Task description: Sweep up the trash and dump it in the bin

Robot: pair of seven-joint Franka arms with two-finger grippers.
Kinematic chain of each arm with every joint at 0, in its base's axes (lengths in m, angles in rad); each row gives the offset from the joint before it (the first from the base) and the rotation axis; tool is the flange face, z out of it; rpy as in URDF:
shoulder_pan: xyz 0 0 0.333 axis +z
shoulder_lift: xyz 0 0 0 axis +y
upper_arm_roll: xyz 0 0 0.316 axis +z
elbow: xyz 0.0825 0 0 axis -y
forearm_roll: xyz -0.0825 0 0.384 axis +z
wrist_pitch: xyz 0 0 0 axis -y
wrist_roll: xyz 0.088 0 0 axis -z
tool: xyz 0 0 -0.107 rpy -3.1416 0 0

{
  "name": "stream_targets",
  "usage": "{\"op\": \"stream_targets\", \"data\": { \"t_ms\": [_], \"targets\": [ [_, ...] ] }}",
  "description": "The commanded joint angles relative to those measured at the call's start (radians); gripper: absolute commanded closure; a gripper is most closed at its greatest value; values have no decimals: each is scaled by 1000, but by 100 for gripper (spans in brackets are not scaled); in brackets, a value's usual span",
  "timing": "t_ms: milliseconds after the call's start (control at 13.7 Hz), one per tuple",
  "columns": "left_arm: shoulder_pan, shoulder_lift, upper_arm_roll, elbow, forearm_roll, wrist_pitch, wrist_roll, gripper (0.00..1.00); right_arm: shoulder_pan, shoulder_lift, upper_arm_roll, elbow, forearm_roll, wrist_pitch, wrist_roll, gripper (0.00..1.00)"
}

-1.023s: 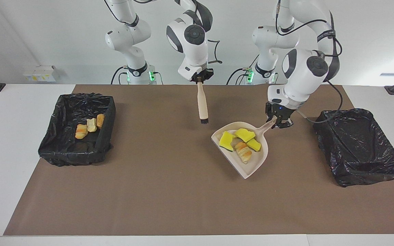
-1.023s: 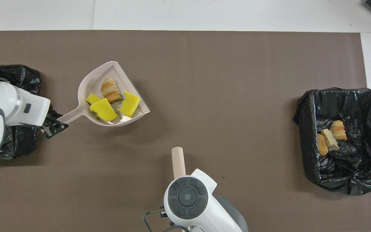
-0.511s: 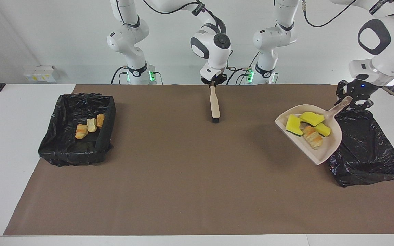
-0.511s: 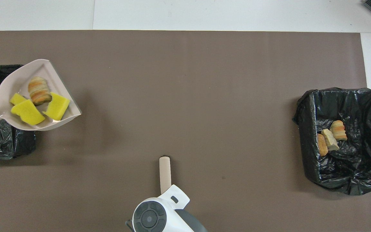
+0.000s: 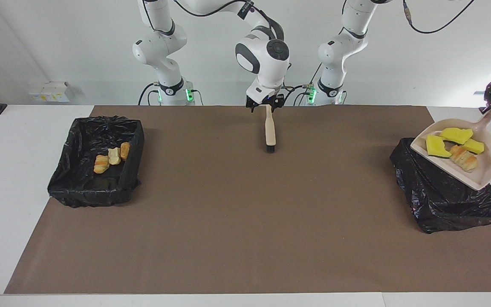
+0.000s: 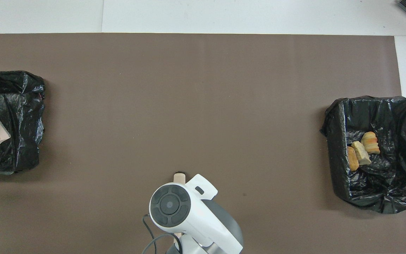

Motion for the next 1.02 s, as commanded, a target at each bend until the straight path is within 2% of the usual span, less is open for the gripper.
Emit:
{"op": "stream_targets", "data": {
  "t_ms": [0,438,658,950],
  "targets": [
    [12,33,-12,51,118,12,4,100,-78,-3,3,87,-18,-100,-118,0],
    [-74,36,-23,17,399,51,5,100,-292,-5,1,276,-72,-359,-458,0],
    [-122,35,-23,-3,493,71,7,100,-358,-13,-8,318,-168,-378,-601,0],
    [-169,38,-24,-5,611,89,8,100,-501,-45,-40,330,-195,-378,-809,0]
  ]
}}
